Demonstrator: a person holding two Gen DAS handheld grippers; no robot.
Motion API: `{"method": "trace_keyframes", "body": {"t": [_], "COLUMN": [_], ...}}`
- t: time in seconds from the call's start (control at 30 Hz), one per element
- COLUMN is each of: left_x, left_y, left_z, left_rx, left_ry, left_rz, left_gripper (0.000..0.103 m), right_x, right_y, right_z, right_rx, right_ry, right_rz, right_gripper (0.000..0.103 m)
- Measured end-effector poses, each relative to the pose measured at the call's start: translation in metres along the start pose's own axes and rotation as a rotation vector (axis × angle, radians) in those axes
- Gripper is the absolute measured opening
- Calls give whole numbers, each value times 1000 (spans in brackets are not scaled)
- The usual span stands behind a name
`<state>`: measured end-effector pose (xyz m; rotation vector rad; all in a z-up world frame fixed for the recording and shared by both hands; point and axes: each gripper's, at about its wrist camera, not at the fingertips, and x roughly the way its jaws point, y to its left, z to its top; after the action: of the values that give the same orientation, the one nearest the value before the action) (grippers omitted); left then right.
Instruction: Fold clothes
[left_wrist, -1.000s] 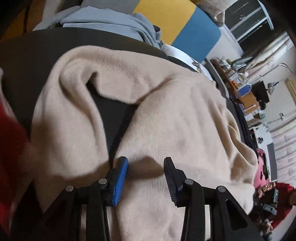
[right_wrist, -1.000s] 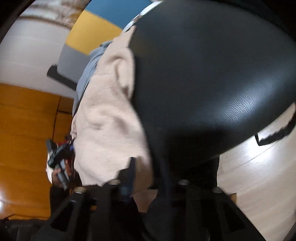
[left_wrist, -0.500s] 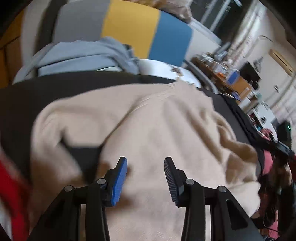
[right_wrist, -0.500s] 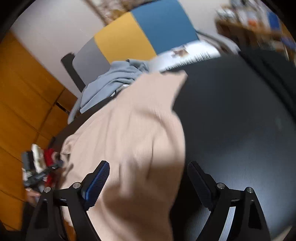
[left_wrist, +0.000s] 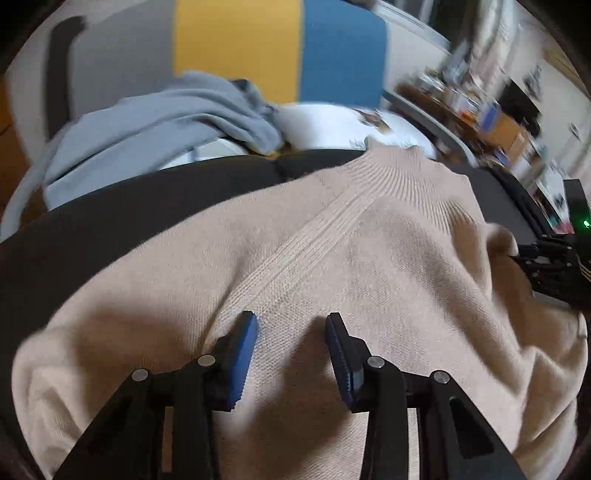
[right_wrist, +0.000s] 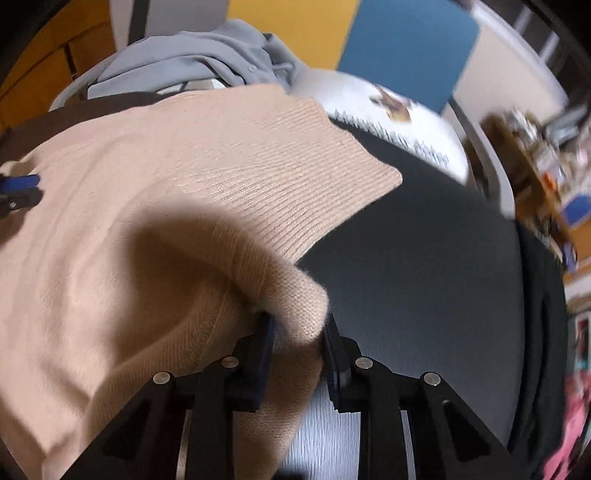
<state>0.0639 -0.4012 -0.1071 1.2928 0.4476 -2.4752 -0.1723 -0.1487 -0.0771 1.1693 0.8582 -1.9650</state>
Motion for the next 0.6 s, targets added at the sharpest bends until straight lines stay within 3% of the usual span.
{"method": "trace_keyframes", "body": {"t": [0.1, 0.17, 0.2, 0.33, 0.47, 0.57, 0.6], "left_x": [-12, -18, -20, -26, -30, -37, -49], "left_y": [21, 35, 39, 54, 63, 61, 53], "left_z": [-16, -26, -27, -33, -32, -27, -30], "left_rx": [-113, -164, -167, -176, -161, -167, -159], "left_ry": [-45, -73, -74, -78, -66, -49, -75], "left_rz": [66, 101, 109, 136, 96, 109, 76], "left_gripper": [41, 41, 41, 41, 41, 38, 38], "right_x": [14, 23, 24, 20, -10, -37, -46], "right_y": [9, 7, 4, -29, -62, -65, -62], "right_z": [36, 57, 65, 59, 16, -25, -40], "right_rx": [-61, -34, 0, 279, 424, 363, 317], "right_ry": [-59, -98, -112, -92, -142, -130, -119], "right_rz": [-57, -73, -41, 298, 476, 362, 313], "right_gripper": [28, 40, 46, 54, 63, 66, 66]}}
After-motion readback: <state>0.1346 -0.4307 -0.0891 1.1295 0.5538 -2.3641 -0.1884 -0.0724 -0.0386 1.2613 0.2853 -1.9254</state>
